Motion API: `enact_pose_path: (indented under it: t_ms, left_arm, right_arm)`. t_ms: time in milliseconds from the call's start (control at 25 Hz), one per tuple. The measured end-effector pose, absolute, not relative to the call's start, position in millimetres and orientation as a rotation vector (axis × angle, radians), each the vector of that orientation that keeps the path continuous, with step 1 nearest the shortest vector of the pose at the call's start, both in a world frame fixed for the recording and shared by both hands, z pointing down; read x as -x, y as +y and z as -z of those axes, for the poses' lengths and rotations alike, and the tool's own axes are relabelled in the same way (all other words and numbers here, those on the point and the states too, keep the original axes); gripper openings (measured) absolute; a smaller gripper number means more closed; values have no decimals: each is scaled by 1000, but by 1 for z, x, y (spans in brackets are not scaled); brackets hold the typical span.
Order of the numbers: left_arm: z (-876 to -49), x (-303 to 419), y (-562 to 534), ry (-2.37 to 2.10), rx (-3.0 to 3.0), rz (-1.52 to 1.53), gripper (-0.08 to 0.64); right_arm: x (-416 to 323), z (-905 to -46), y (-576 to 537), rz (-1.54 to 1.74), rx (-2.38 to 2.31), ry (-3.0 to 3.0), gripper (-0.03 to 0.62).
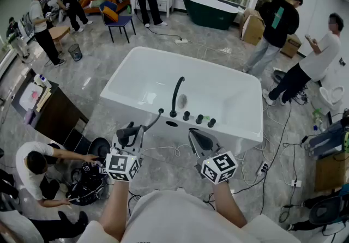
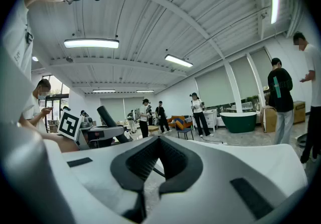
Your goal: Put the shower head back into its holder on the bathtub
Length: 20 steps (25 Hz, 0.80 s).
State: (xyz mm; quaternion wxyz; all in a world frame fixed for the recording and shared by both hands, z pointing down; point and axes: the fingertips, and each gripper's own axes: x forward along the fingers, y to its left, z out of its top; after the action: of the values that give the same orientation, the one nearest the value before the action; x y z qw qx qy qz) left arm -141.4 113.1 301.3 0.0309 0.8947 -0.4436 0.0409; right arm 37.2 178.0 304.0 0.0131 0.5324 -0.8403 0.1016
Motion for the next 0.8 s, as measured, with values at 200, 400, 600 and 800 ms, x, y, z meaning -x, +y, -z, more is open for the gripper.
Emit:
enact_pose_path:
  t_ms: [200,400,600,800]
  left_arm:
    - [-299,144,111,-1362,-2766,-117,140]
    - [-299,144,110,-1360,-2777,-138,140]
    - [-299,144,113,-1362,-2778,-139,140]
    - [-301,143,111,-1358,-2783,-150,140]
  right_arm:
    - [-33,-302,178,-311,-1654,-2624,16]
    - [-31,-301,180,-304,-1655,-2615,15]
    - [-34,-300,186,-296,-1667,-2606,15]
    - [-33,-305,184,-341,-1672,-2620,16]
